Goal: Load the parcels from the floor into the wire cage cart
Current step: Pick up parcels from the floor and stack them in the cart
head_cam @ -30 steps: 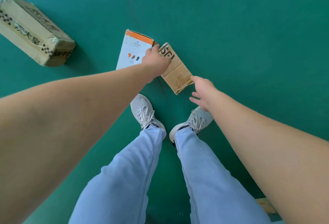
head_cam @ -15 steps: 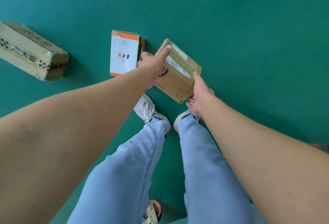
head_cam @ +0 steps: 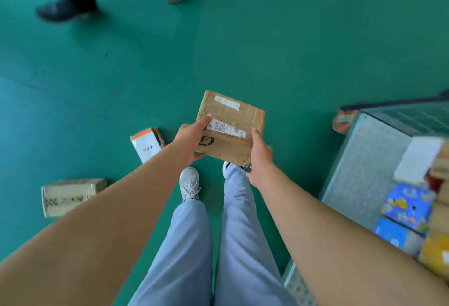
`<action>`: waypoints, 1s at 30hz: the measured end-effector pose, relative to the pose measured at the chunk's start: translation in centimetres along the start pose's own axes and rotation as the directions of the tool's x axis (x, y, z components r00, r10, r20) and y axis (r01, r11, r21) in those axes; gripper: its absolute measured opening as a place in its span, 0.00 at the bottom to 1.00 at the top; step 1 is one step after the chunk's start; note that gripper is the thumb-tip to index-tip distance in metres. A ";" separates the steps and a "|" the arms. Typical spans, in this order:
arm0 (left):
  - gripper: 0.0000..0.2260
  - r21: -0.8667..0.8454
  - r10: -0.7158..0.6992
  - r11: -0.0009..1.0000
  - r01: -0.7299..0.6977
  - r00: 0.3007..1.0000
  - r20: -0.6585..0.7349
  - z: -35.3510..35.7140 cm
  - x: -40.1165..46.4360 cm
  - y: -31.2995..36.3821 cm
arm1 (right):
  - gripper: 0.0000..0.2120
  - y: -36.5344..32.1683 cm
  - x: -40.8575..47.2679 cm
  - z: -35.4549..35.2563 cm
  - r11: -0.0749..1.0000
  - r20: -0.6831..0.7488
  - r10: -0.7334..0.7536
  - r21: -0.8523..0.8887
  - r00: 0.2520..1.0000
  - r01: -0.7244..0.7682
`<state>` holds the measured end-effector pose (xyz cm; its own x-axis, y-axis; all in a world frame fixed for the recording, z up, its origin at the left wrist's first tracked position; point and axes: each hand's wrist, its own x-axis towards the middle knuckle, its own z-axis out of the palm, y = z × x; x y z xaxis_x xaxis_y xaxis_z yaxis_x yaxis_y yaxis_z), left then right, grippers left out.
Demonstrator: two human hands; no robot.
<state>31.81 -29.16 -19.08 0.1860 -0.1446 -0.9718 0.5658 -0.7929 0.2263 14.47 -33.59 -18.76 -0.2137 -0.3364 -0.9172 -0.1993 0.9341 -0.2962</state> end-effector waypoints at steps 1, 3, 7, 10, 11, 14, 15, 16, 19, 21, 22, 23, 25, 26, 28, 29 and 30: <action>0.27 0.038 0.011 0.999 -0.012 0.999 0.032 0.7 -2.6 0.1 | 0.35 0.1 -2.0 -1.7 0.998 -0.001 -0.013 0.057 1.000 0.013; 0.28 0.076 0.010 0.997 -0.015 0.998 0.061 1.2 -6.3 -0.5 | 0.31 0.7 -5.1 -4.2 0.991 0.000 -0.031 0.132 1.000 0.030; 0.26 0.236 0.016 0.970 -0.050 0.990 0.144 3.5 -14.4 -2.6 | 0.24 3.2 -12.2 -11.1 0.945 -0.039 -0.004 0.327 0.999 0.017; 0.21 0.370 0.007 0.925 -0.084 0.979 0.205 6.0 -19.0 -4.5 | 0.25 5.8 -16.1 -15.7 0.899 -0.080 0.021 0.437 0.997 0.016; 0.21 0.414 0.001 0.905 -0.095 0.975 0.222 7.1 -20.5 -5.2 | 0.27 6.4 -17.3 -17.1 0.876 -0.085 0.033 0.482 0.996 0.013; 0.20 0.511 0.001 0.847 -0.147 0.961 0.275 10.6 -24.2 -7.4 | 0.37 9.0 -19.1 -21.6 0.786 -0.097 0.093 0.618 0.991 -0.013; 0.20 0.545 0.007 0.821 -0.171 0.957 0.289 12.0 -25.3 -8.1 | 0.38 9.8 -19.7 -23.1 0.752 -0.083 0.114 0.658 0.990 -0.032; 0.20 0.575 0.013 0.796 -0.190 0.954 0.298 13.6 -26.4 -8.8 | 0.38 10.6 -20.2 -24.6 0.716 -0.075 0.126 0.697 0.989 -0.039; 0.20 0.642 0.023 0.730 -0.234 0.947 0.320 18.3 -29.3 -11.1 | 0.32 12.6 -21.9 -29.3 0.602 -0.083 0.121 0.798 0.989 -0.007; 0.21 0.674 0.013 0.691 -0.260 0.937 0.348 21.5 -30.9 -12.8 | 0.31 13.7 -22.6 -32.5 0.532 -0.104 0.118 0.847 0.987 0.026; 0.22 0.686 0.015 0.671 -0.283 0.929 0.370 23.3 -31.7 -13.8 | 0.31 14.2 -22.8 -34.1 0.500 -0.120 0.114 0.865 0.986 0.047; 0.23 0.698 0.015 0.646 -0.308 0.920 0.392 25.3 -32.7 -14.8 | 0.31 14.8 -22.9 -36.1 0.468 -0.139 0.113 0.881 0.984 0.071; 0.23 0.715 0.022 0.599 -0.361 0.900 0.436 28.9 -34.3 -16.7 | 0.31 15.6 -23.0 -39.6 0.413 -0.173 0.133 0.905 0.976 0.104; 0.22 0.721 0.023 0.573 -0.389 0.888 0.460 30.7 -35.3 -17.8 | 0.31 16.2 -23.1 -41.4 0.384 -0.185 0.143 0.916 0.972 0.118; 0.20 0.729 0.020 0.531 -0.433 0.866 0.500 34.1 -37.0 -19.8 | 0.30 17.2 -23.0 -45.0 0.332 -0.207 0.149 0.932 0.967 0.148; 0.21 0.728 0.022 0.514 -0.454 0.855 0.518 35.9 -37.8 -20.8 | 0.29 17.6 -22.9 -46.8 0.306 -0.216 0.146 0.938 0.965 0.164; 0.22 0.727 0.023 0.503 -0.468 0.848 0.530 37.2 -38.1 -21.6 | 0.28 17.9 -22.8 -48.2 0.293 -0.225 0.142 0.940 0.964 0.176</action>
<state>-17.40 -28.59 10.64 -0.2551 -0.4547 -0.8533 -0.3862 -0.7611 0.5211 -30.31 -15.00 9.66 -0.4495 -0.2183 -0.8662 0.8029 0.3264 -0.4989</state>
